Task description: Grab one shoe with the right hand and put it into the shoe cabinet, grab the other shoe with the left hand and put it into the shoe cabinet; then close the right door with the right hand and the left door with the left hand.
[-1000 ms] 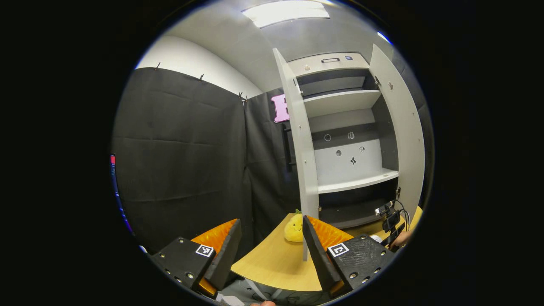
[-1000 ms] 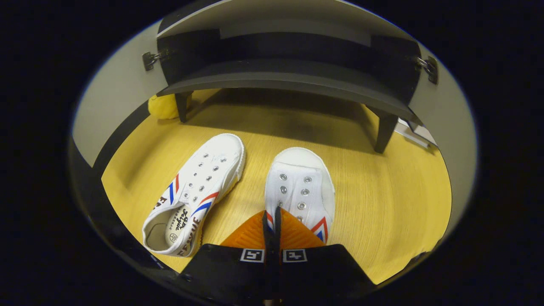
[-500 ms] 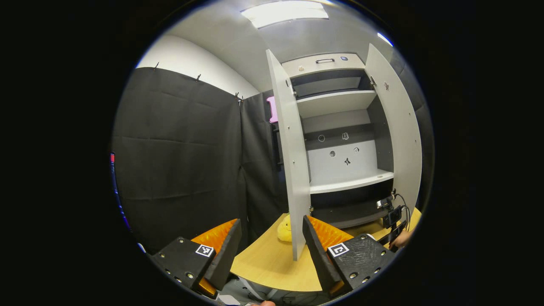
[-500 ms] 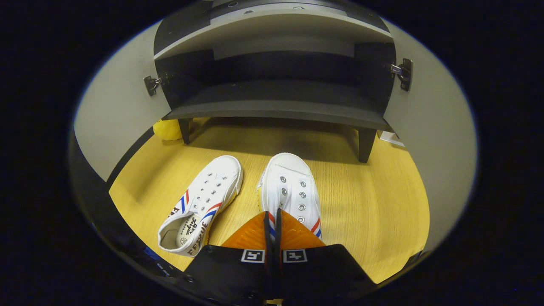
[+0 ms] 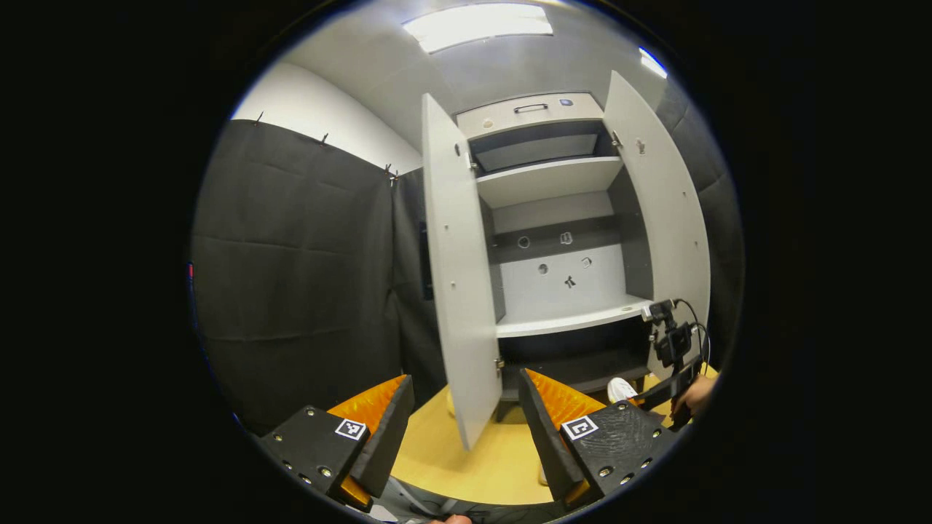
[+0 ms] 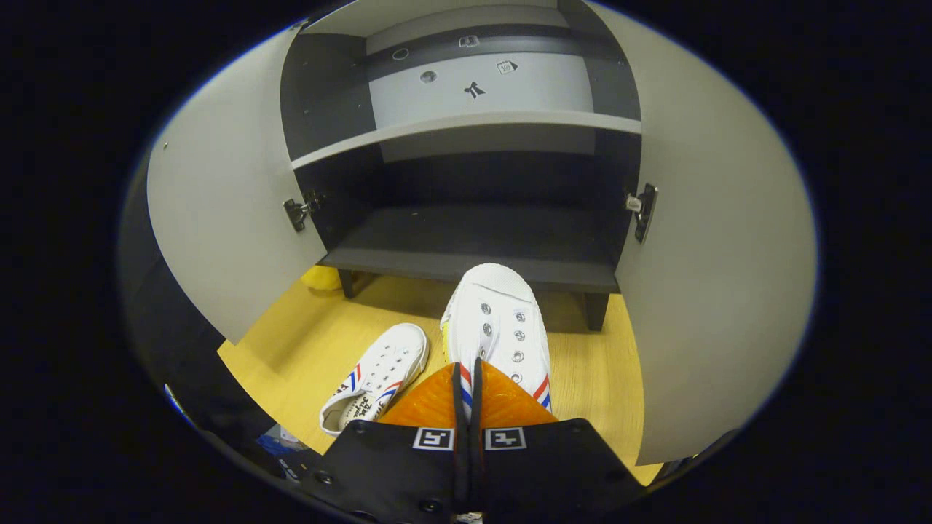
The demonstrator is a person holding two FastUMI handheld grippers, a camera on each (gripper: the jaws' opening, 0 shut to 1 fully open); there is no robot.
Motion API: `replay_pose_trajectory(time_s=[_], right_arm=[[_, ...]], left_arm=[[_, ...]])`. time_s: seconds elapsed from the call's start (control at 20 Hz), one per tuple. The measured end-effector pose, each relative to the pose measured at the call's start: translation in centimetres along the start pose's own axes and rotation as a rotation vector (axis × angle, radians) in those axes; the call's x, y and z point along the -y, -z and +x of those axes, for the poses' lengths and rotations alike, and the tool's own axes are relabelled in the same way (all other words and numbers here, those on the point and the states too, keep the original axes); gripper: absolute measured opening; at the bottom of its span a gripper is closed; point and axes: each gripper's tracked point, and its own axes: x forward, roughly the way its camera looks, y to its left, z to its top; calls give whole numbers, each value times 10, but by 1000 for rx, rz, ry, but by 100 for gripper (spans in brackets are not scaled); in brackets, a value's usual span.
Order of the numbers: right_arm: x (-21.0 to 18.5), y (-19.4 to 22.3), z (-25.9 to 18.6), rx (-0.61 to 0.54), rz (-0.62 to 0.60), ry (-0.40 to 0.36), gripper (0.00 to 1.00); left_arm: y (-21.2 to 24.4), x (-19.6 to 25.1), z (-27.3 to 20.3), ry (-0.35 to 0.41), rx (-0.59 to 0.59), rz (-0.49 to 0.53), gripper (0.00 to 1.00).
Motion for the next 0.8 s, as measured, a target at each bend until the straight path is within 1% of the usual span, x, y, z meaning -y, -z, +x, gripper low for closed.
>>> replay_pose_trajectory(time_s=[0.2,0.45,0.55,0.8], right_arm=[[-6,-44,-19,103,-9,-20,1],[-21,-102,-40,206,-12,-39,1],[-25,-126,-44,243,-33,-35,1],[-35,-183,-44,309,-5,-31,1]], left_arm=[[-3,7,4,47,18,12,78],[-11,21,13,103,42,-12,78],[-13,26,19,124,53,-20,77],[-16,30,34,167,61,-25,78]])
